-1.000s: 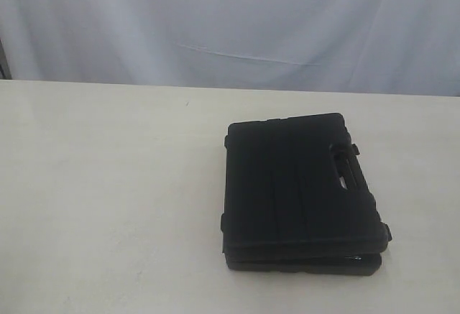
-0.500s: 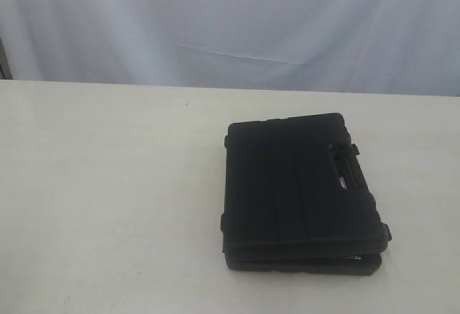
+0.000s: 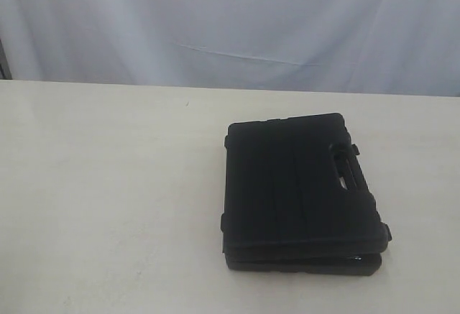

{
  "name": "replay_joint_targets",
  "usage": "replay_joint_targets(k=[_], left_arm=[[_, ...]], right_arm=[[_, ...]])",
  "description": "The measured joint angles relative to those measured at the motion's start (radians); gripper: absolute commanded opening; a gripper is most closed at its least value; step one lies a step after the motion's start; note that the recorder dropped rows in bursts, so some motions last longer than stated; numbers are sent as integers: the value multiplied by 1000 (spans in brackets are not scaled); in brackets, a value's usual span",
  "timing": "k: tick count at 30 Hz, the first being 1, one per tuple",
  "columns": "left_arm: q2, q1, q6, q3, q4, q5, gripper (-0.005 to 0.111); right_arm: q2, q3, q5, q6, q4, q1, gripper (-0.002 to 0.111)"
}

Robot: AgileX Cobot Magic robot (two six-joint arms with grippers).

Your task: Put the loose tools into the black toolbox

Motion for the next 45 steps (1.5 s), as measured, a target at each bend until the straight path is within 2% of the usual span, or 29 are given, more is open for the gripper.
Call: replay_joint_targets(k=[2, 10, 16, 25, 30, 38, 40, 45], left_arm=[[0, 0, 0, 0, 0, 0, 0], [0, 0, 0, 0, 0, 0, 0], [0, 0, 0, 0, 0, 0, 0], [0, 0, 0, 0, 0, 0, 0], [0, 0, 0, 0, 0, 0, 0], [0, 0, 0, 0, 0, 0, 0], [0, 0, 0, 0, 0, 0, 0], [0, 0, 0, 0, 0, 0, 0]], right_arm=[[0, 27, -83, 2, 0, 0, -1], [0, 31, -100, 6, 0, 0, -1], [0, 31, -100, 8, 0, 180, -1], [0, 56, -104, 10, 0, 261, -1], [0, 139, -139, 48, -25, 160, -1], [0, 251, -161, 193, -30, -126, -1], [0, 274, -158, 219, -52, -160, -1], [2, 323, -154, 330, -155, -171, -1]])
